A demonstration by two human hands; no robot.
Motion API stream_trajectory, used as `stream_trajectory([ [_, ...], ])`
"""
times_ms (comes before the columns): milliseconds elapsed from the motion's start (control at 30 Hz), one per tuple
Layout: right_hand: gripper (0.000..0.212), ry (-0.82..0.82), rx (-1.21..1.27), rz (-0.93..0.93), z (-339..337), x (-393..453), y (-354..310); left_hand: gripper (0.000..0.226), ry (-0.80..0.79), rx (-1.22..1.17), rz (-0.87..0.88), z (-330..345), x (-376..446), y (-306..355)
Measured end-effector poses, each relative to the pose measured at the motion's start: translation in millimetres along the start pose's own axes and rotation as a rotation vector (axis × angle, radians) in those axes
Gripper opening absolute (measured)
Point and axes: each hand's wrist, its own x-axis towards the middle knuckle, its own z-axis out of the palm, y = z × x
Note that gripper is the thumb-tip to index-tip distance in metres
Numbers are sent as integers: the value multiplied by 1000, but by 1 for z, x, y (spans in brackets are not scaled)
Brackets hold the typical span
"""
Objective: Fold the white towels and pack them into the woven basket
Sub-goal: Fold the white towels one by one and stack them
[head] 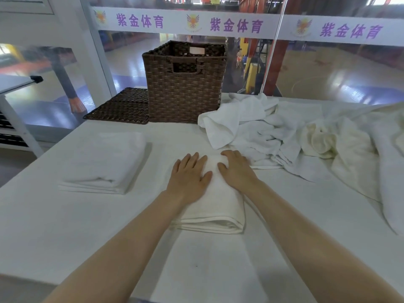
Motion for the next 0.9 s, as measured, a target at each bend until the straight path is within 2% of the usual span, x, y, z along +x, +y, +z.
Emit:
stream_trajectory([
  [100, 60, -10, 137, 113, -2, 1, 1, 60, -23, -69, -26, -2, 3, -6],
  [267, 69, -143, 210, 213, -21, 6, 0, 53, -44, -147, -83, -14, 16, -13],
  [367, 70, -266, 294, 263, -31, 10, 5, 48, -159, -187, -85, -24, 29, -21],
  [467, 77, -426, 451, 271, -36, 12, 15, 48, -316, -127, -43, -40, 36, -28],
  [567, 56, -503, 487, 205, -40, 7, 17, 54, -440, -99, -15, -55, 36, -30],
  [733, 37, -698, 553, 134, -55, -2, 18, 54, -589, -125, 22, -65, 20, -36],
  [833, 23, -809, 470, 96, -65, -4, 12, 48, -682, -126, 46, -73, 11, -39],
  [900, 19, -812, 386, 56, -69, -2, 1, 44, -698, -137, 63, -79, 8, -41],
])
